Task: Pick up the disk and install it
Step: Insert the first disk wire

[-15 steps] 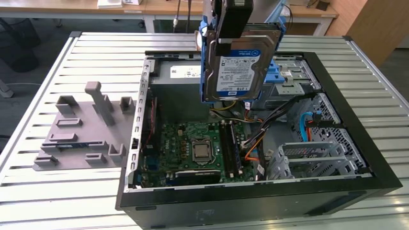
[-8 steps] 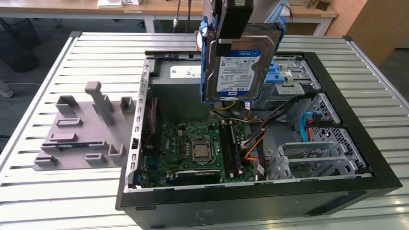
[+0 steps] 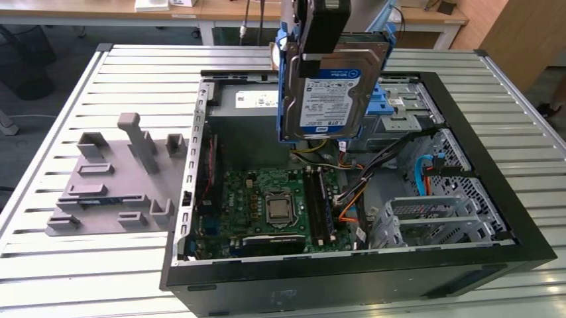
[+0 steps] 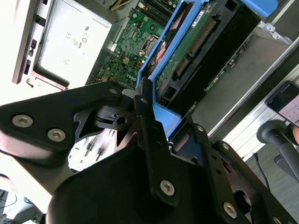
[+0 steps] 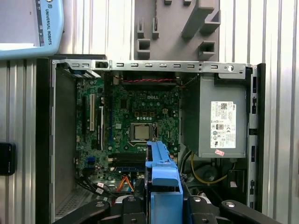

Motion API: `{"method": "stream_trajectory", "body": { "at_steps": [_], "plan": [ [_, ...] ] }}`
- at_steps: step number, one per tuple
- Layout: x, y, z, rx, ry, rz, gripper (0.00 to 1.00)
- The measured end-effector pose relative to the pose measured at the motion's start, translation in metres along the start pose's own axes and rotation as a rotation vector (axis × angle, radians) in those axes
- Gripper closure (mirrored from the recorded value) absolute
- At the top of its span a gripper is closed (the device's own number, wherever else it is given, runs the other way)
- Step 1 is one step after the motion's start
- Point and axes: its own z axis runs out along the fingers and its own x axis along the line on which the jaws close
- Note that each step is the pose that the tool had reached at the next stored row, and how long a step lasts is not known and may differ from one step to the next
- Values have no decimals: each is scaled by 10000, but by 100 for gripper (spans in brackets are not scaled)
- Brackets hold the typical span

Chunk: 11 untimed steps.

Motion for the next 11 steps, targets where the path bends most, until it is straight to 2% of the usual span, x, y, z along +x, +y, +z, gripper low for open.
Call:
{"method": "stream_trajectory", "body": {
  "at_steps": [3, 4, 6, 11],
  "plan": [
    [21, -1, 2, 0, 1, -1, 64],
    [67, 0, 5, 0, 1, 0, 64],
    [101, -10, 6, -2, 1, 8, 64],
    [141, -52, 14, -7, 0, 69, 64]
  ]
}}
